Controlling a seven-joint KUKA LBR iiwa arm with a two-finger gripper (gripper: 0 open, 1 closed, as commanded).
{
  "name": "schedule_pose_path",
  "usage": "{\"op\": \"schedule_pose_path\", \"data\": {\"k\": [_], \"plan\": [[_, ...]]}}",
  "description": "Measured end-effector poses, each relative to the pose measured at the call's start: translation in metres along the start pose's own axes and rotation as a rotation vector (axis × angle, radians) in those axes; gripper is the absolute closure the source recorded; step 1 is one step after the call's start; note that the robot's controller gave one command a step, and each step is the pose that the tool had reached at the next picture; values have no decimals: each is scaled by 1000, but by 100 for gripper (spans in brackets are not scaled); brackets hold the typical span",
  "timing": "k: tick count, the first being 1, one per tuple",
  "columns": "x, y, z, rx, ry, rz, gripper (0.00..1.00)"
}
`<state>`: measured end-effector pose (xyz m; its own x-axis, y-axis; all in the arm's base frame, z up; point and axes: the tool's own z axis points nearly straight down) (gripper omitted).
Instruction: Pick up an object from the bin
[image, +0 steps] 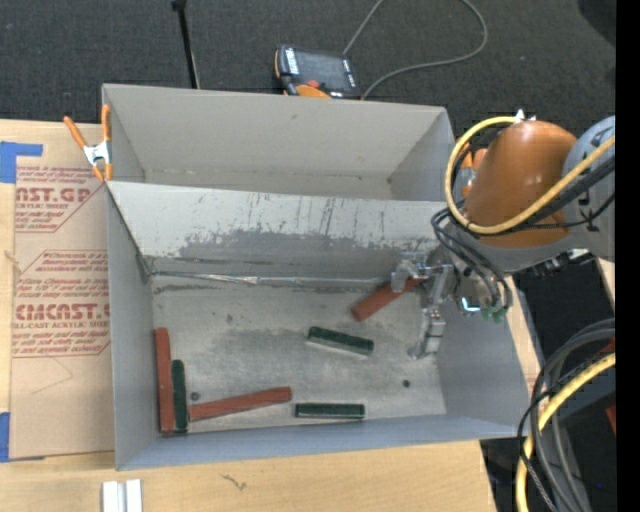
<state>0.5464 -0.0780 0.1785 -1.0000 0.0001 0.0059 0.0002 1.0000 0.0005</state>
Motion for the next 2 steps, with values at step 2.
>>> {"op": "schedule_pose_path", "data": {"k": [2], "plan": [[9, 107, 109, -2, -5, -362, 0]]}}
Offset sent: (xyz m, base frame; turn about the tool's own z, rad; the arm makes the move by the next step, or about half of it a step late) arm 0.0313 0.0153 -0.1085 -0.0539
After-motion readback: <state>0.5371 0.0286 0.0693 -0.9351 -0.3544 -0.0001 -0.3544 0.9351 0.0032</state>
